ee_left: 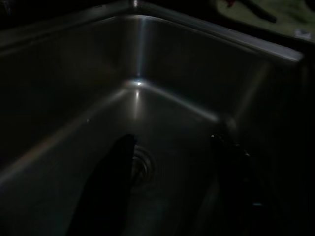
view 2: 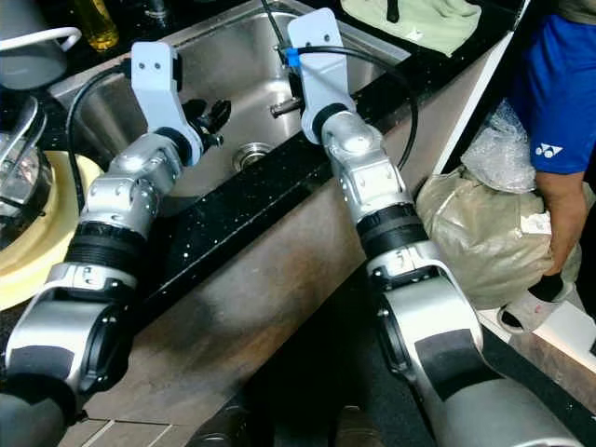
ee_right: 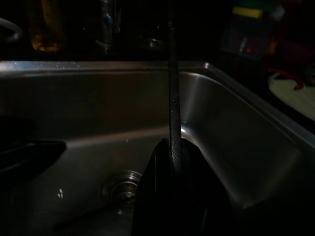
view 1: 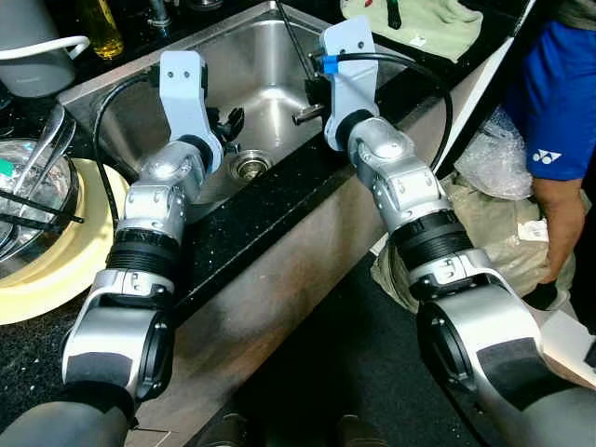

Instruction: Kitchen organization

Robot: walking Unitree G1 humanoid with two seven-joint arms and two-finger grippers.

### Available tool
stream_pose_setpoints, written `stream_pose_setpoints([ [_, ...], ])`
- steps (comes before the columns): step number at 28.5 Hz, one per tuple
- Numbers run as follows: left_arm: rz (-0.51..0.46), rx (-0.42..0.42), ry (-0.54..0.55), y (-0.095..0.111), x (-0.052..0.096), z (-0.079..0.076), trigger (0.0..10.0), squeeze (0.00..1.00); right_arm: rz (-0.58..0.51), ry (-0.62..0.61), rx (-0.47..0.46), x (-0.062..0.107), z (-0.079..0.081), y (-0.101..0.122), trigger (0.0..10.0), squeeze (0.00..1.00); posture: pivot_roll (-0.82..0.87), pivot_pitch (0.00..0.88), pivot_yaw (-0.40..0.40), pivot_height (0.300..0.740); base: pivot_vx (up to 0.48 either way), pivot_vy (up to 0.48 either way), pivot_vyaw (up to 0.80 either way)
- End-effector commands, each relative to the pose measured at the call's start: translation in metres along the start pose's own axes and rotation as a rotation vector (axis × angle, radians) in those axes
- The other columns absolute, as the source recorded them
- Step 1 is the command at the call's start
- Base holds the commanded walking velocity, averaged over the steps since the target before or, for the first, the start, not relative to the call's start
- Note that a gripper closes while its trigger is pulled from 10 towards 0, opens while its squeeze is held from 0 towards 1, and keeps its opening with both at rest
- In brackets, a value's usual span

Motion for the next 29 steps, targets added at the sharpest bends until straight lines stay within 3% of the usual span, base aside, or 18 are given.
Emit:
stream_pose_setpoints([
  [1,-0.041,-0.013,0.003,0.01,0.003,0.0,10.0,1.0,-0.013,0.013,-0.027,-0.003,0.004,0.002,10.0,0.0,-0.01,0.193,-0.011,0.74,0.0,0.0,0.0],
  [2,-0.075,-0.026,-0.005,0.017,0.006,-0.002,10.0,0.74,-0.008,0.02,-0.035,-0.004,0.007,0.001,10.0,0.0,0.0,0.192,-0.017,0.74,0.0,0.0,0.0],
  [3,-0.075,-0.026,-0.005,0.017,0.006,-0.002,10.0,0.74,-0.008,0.02,-0.035,-0.004,0.007,0.001,10.0,0.0,0.0,0.192,-0.017,0.74,0.0,0.0,0.0],
  [4,-0.124,-0.038,-0.024,0.028,0.011,-0.007,10.0,0.16,-0.002,0.029,-0.041,-0.006,0.011,-0.002,10.0,0.0,0.0,0.189,-0.021,0.74,0.0,0.0,0.0],
  [5,-0.139,-0.039,-0.032,0.032,0.012,-0.009,10.0,0.16,0.0,0.031,-0.042,-0.007,0.012,-0.002,10.0,0.0,0.0,0.189,-0.021,0.74,0.0,0.0,0.0],
  [6,-0.176,-0.029,-0.044,0.04,0.018,-0.013,10.0,0.0,0.003,0.033,-0.04,-0.009,0.014,-0.003,10.0,0.0,0.01,0.186,-0.027,0.74,0.0,0.0,0.0],
  [10,-0.237,-0.046,-0.049,0.049,0.037,-0.023,10.0,0.0,-0.017,0.023,-0.015,-0.015,0.015,0.005,10.0,0.0,0.06,0.182,-0.046,0.74,0.0,0.0,0.0],
  [12,-0.236,-0.038,-0.042,0.046,0.045,-0.025,10.0,0.0,-0.03,0.018,-0.019,-0.017,0.014,0.011,10.0,0.0,0.07,0.178,-0.051,0.74,0.0,0.0,0.0],
  [18,-0.193,-0.035,-0.011,0.024,0.087,-0.041,10.0,0.0,-0.076,0.033,-0.027,-0.024,0.023,0.029,10.0,0.0,0.11,0.175,-0.081,0.74,0.0,0.0,0.0],
  [22,-0.171,-0.029,-0.01,0.016,0.107,-0.054,10.0,0.0,-0.051,0.077,-0.034,-0.027,0.039,0.025,10.0,0.0,0.13,0.17,-0.091,0.74,0.0,0.0,0.0],
  [24,-0.171,-0.029,-0.01,0.016,0.107,-0.054,10.0,0.0,-0.051,0.077,-0.034,-0.027,0.039,0.025,10.0,0.0,0.13,0.17,-0.091,0.74,0.0,0.0,0.0],
  [26,-0.156,-0.038,-0.002,0.013,0.117,-0.058,10.0,0.0,-0.004,0.119,-0.021,-0.026,0.055,0.01,10.0,0.0,0.14,0.166,-0.099,0.74,0.0,0.0,0.0],
  [27,-0.156,-0.038,-0.002,0.013,0.117,-0.058,10.0,0.0,-0.004,0.119,-0.021,-0.026,0.055,0.01,10.0,0.0,0.14,0.166,-0.099,0.74,0.0,0.0,0.0],
  [28,-0.151,-0.043,0.005,0.013,0.121,-0.058,10.0,0.0,0.014,0.143,-0.017,-0.025,0.064,0.002,10.0,0.38,0.15,0.165,-0.1,0.74,0.0,0.0,0.0],
  [29,-0.151,-0.043,0.005,0.013,0.121,-0.058,10.0,0.0,0.014,0.143,-0.017,-0.025,0.064,0.002,10.0,0.38,0.15,0.165,-0.1,0.74,0.0,0.0,0.0],
])
Point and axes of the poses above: a point about 5 cm out from each wrist's last joint towards the gripper, its own x axis pointing back from the gripper into the wrist, its own y axis along the axis of the wrist's last joint, z = x × y, the point moved 5 cm from there along -x, pointing out of the wrist towards the gripper, and after that the axes turned 3 degrees about -x, right-handed, at the moved point
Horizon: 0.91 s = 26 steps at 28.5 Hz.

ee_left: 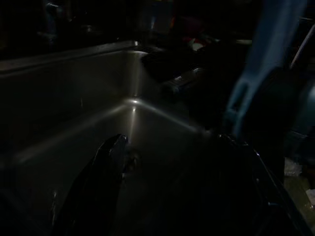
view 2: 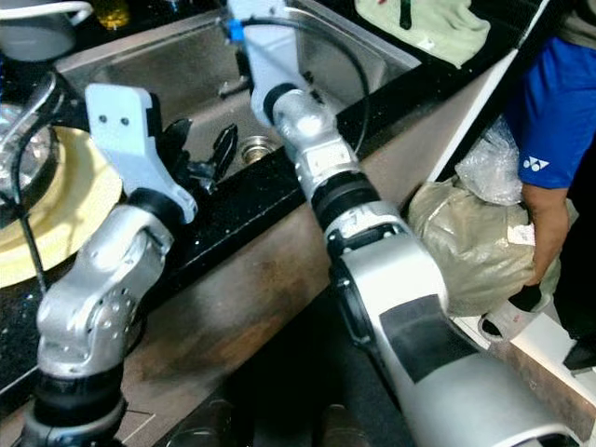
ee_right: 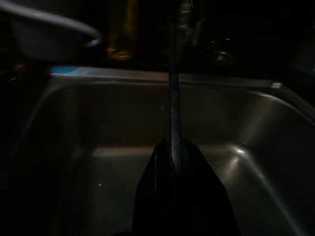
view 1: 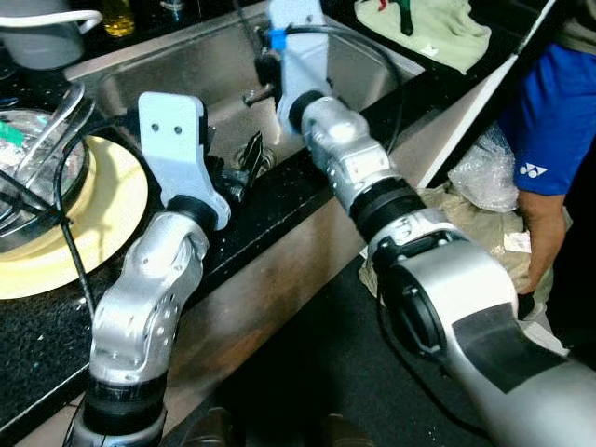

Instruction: Kitchen organization

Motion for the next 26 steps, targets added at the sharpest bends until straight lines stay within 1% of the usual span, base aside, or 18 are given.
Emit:
stream_pose_setpoints([
  [1,0.012,-0.016,0.002,0.0,0.005,-0.002,10.0,0.0,0.028,0.022,0.007,0.001,0.007,-0.012,10.0,0.38,0.15,0.164,-0.1,0.74,0.0,0.0,0.0],
  [2,0.012,-0.016,0.002,0.0,0.005,-0.002,10.0,0.0,0.028,0.022,0.007,0.001,0.007,-0.012,10.0,0.38,0.15,0.164,-0.1,0.74,0.0,0.0,0.0],
  [3,0.015,-0.019,0.009,0.0,0.007,-0.002,10.0,0.0,0.031,0.031,0.003,0.001,0.011,-0.015,10.0,0.92,0.15,0.164,-0.101,0.74,0.0,0.0,0.0],
  [4,0.013,-0.022,0.014,0.002,0.008,-0.001,10.0,0.0,0.029,0.03,-0.006,0.001,0.013,-0.016,10.0,1.0,0.15,0.163,-0.101,0.74,0.0,0.0,0.0],
  [6,0.011,-0.027,0.015,0.003,0.009,0.0,10.0,0.0,0.024,0.025,-0.015,0.001,0.013,-0.015,10.0,1.0,0.15,0.163,-0.1,0.74,0.0,0.0,0.0],
  [10,0.01,-0.04,-0.017,0.007,0.011,-0.009,10.0,0.0,-0.014,-0.028,-0.045,0.0,-0.002,-0.004,10.0,0.98,0.14,0.156,-0.094,0.74,0.0,0.0,0.0],
  [11,0.01,-0.04,-0.017,0.007,0.011,-0.009,10.0,0.0,-0.014,-0.028,-0.045,0.0,-0.002,-0.004,10.0,0.98,0.14,0.156,-0.094,0.74,0.0,0.0,0.0],
  [12,0.007,-0.038,-0.032,0.008,0.01,-0.012,10.0,0.0,-0.025,-0.043,-0.057,0.001,-0.008,0.0,10.0,0.84,0.14,0.154,-0.093,0.74,0.0,0.0,0.0],
  [13,0.005,-0.034,-0.042,0.008,0.01,-0.015,10.0,0.0,-0.033,-0.055,-0.065,0.001,-0.013,0.003,10.0,0.19,0.14,0.154,-0.091,0.74,0.0,0.0,0.0],
  [14,0.005,-0.034,-0.042,0.008,0.01,-0.015,10.0,0.0,-0.033,-0.055,-0.065,0.001,-0.013,0.003,10.0,0.19,0.14,0.154,-0.091,0.74,0.0,0.0,0.0],
  [15,-0.005,-0.022,-0.076,0.01,0.01,-0.021,10.0,0.0,-0.053,-0.066,-0.084,0.002,-0.019,0.008,10.0,0.0,0.13,0.151,-0.087,0.74,0.0,0.0,0.0],
  [17,-0.029,0.002,-0.171,0.015,0.009,-0.038,10.0,0.0,-0.101,-0.086,-0.146,0.005,-0.033,0.019,10.0,0.0,0.12,0.147,-0.078,0.74,0.0,0.0,0.0],
  [18,-0.029,0.002,-0.171,0.015,0.009,-0.038,10.0,0.0,-0.101,-0.086,-0.146,0.005,-0.033,0.019,10.0,0.0,0.12,0.147,-0.078,0.74,0.0,0.0,0.0],
  [19,-0.041,0.014,-0.216,0.018,0.01,-0.047,10.0,0.0,-0.128,-0.087,-0.182,0.006,-0.038,0.024,10.0,0.0,0.12,0.145,-0.075,0.74,0.0,0.0,0.0],
  [22,-0.067,0.045,-0.331,0.024,0.014,-0.068,10.0,0.0,-0.249,-0.02,-0.354,0.014,-0.049,0.043,10.0,0.0,0.11,0.137,-0.064,0.74,0.0,0.0,0.0],
  [23,-0.066,0.048,-0.343,0.024,0.014,-0.071,10.0,0.0,-0.287,0.001,-0.413,0.017,-0.054,0.048,10.0,0.0,0.11,0.134,-0.06,0.74,0.0,0.0,0.0],
  [24,-0.056,0.053,-0.362,0.021,0.015,-0.074,10.0,0.0,-0.366,0.039,-0.491,0.027,-0.065,0.057,10.0,0.0,0.1,0.129,-0.055,0.74,0.0,0.0,0.0],
  [26,-0.051,0.05,-0.371,0.019,0.016,-0.075,10.0,0.0,-0.393,0.052,-0.508,0.03,-0.069,0.06,10.0,0.0,0.1,0.128,-0.053,0.74,0.0,0.0,0.0],
])
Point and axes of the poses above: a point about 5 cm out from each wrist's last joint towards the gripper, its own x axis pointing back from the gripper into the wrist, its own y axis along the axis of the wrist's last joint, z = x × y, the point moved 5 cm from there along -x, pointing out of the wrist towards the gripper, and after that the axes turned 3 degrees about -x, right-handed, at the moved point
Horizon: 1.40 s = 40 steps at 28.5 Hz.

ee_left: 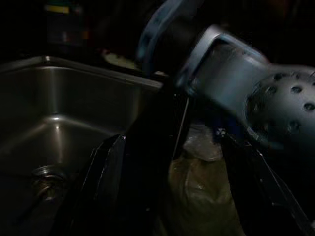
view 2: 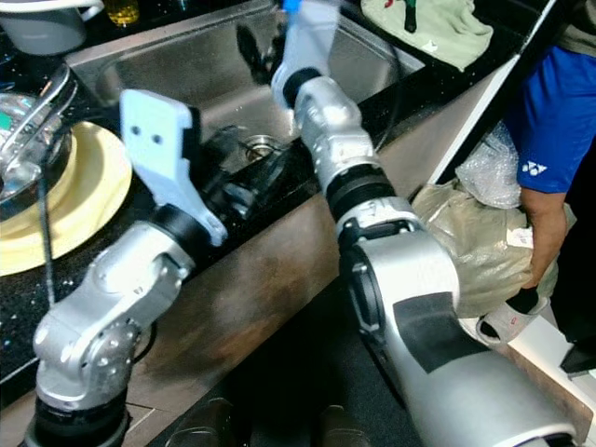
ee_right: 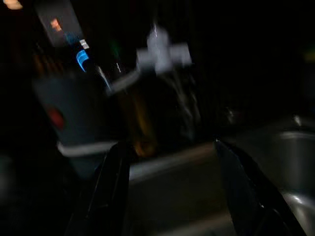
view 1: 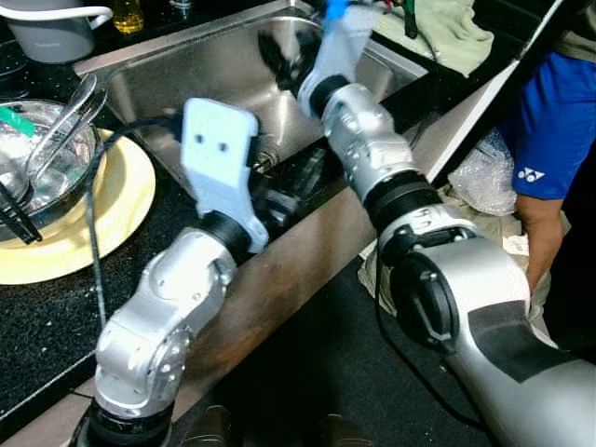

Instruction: Kitchen organization

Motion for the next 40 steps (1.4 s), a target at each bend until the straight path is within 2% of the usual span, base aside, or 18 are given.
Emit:
stream_pose_setpoints([
  [1,0.005,0.016,-0.049,-0.003,0.001,-0.009,10.0,0.0,-0.034,0.016,-0.053,0.008,-0.007,0.006,10.0,0.0,0.1,0.122,-0.049,0.74,0.0,0.0,0.0],
  [3,0.021,0.001,-0.076,-0.008,0.0,-0.013,10.0,0.0,-0.06,0.032,-0.069,0.013,-0.01,0.012,10.0,0.0,0.1,0.117,-0.046,0.74,0.0,0.0,0.0],
  [5,0.032,-0.003,-0.107,-0.013,-0.004,-0.018,10.0,0.0,-0.09,0.039,-0.105,0.026,-0.016,0.016,10.0,0.0,0.09,0.1,-0.039,0.74,0.0,0.0,0.0],
  [8,0.035,-0.006,-0.111,-0.015,-0.006,-0.018,10.0,0.0,-0.093,0.036,-0.117,0.033,-0.019,0.015,10.0,0.0,0.09,0.093,-0.032,0.74,0.0,0.0,0.0],
  [11,0.064,0.001,-0.088,-0.025,-0.009,-0.01,10.0,0.0,-0.047,-0.015,-0.112,0.059,-0.036,-0.002,10.0,0.0,0.07,0.076,-0.019,0.74,0.0,0.0,0.0],
  [17,0.096,-0.013,-0.084,-0.036,-0.01,-0.006,10.0,0.0,0.001,-0.078,-0.104,0.076,-0.047,-0.018,10.0,0.0,0.07,0.061,-0.01,0.74,-0.344,0.0,0.0],
  [18,0.099,-0.012,-0.082,-0.039,-0.011,-0.005,10.0,0.0,0.018,-0.097,-0.096,0.083,-0.05,-0.022,10.0,0.0,0.07,0.056,-0.005,0.74,-0.416,0.0,0.0],
  [23,0.103,-0.01,-0.077,-0.042,-0.011,-0.003,10.0,0.0,0.042,-0.135,-0.075,0.092,-0.054,-0.028,10.0,0.0,0.06,0.051,0.001,0.74,-0.409,0.0,0.0],
  [28,0.115,-0.015,-0.068,-0.049,-0.011,0.002,10.0,0.0,0.119,-0.229,-0.013,0.107,-0.067,-0.043,10.0,0.0,0.05,0.043,0.006,0.74,-0.387,0.0,0.0],
  [30,0.118,-0.015,-0.065,-0.051,-0.011,0.004,10.0,0.0,0.138,-0.225,-0.024,0.109,-0.067,-0.048,10.0,0.0,0.05,0.043,0.006,0.74,-0.382,0.0,0.0],
  [31,0.123,-0.017,-0.058,-0.054,-0.011,0.006,10.0,0.0,0.171,-0.231,-0.025,0.115,-0.068,-0.054,10.0,0.0,0.05,0.037,0.005,0.74,-0.371,0.0,0.8],
  [40,0.134,-0.012,-0.014,-0.063,-0.01,0.017,10.0,0.0,0.232,-0.23,0.006,0.125,-0.064,-0.068,10.0,0.0,0.04,0.031,0.012,0.74,-0.19,0.0,0.8],
])
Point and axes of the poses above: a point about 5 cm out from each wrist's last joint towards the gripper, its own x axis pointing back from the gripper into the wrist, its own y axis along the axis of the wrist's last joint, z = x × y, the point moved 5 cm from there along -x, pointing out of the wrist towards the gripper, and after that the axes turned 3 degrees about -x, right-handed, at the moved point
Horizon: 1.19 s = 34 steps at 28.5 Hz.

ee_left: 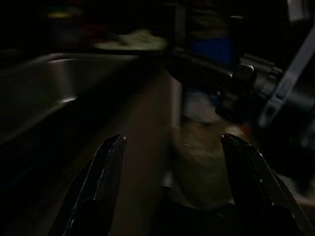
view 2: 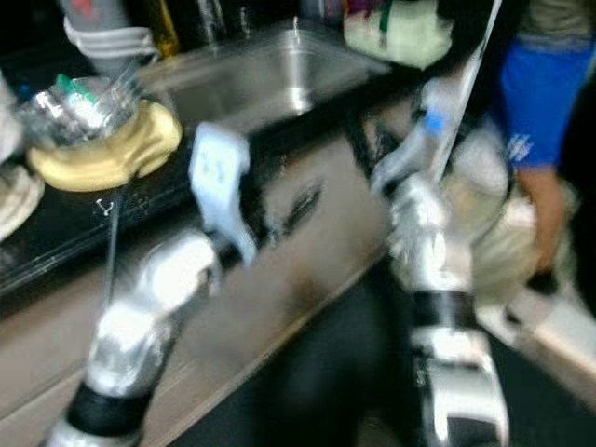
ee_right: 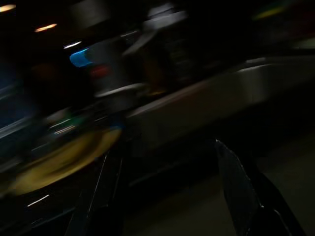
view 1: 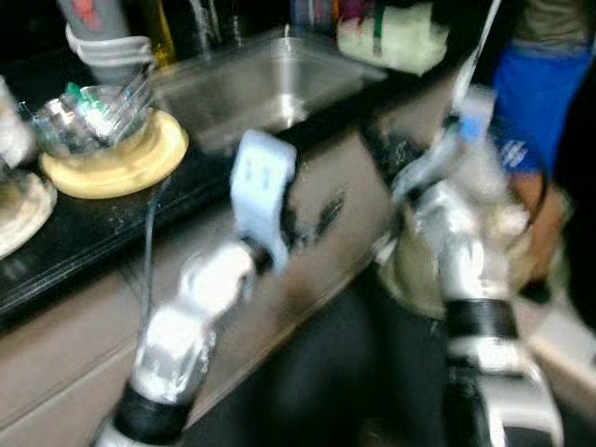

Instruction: Kitchen organization

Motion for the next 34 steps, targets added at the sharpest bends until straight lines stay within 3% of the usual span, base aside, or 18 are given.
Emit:
stream_pose_setpoints([
  [1,0.008,0.0,0.019,-0.004,0.0,0.003,10.0,0.0,0.023,0.018,0.008,-0.002,0.008,-0.004,10.0,0.0,0.04,0.031,0.012,0.74,0.0,0.0,0.8],
  [9,0.035,0.005,0.067,-0.018,0.001,0.014,10.0,0.0,0.043,0.021,0.019,0.002,0.01,-0.01,10.0,0.0,0.02,0.037,0.018,0.74,0.0,0.0,0.8],
  [15,0.105,0.002,0.135,-0.045,0.013,0.033,10.0,0.0,0.071,0.017,0.028,0.006,0.01,-0.018,10.0,0.0,0.02,0.046,0.017,0.74,0.0,0.0,0.8],
  [19,0.156,-0.003,0.193,-0.064,0.024,0.047,10.0,0.0,0.122,0.012,0.043,0.012,0.008,-0.034,10.0,0.0,0.02,0.05,0.015,0.74,0.0,0.0,0.8],
  [21,0.156,-0.003,0.193,-0.064,0.024,0.047,10.0,0.0,0.122,0.012,0.043,0.012,0.008,-0.034,10.0,0.0,0.02,0.05,0.015,0.74,0.0,0.0,0.8],
  [24,0.201,0.003,0.243,-0.083,0.036,0.06,10.0,0.0,0.18,-0.013,0.074,0.021,0.002,-0.056,10.0,0.0,0.02,0.051,0.011,0.74,0.0,0.0,0.8],
  [31,0.229,0.034,0.232,-0.1,0.043,0.051,10.0,0.0,0.244,-0.027,0.067,0.033,0.003,-0.081,10.0,0.0,0.02,0.051,0.011,0.74,0.0,0.0,0.11],
  [34,0.233,0.047,0.213,-0.105,0.045,0.045,10.0,0.0,0.29,-0.02,0.148,0.045,-0.001,-0.095,10.0,0.0,0.01,0.048,0.01,0.74,0.0,-0.187,0.0],
])
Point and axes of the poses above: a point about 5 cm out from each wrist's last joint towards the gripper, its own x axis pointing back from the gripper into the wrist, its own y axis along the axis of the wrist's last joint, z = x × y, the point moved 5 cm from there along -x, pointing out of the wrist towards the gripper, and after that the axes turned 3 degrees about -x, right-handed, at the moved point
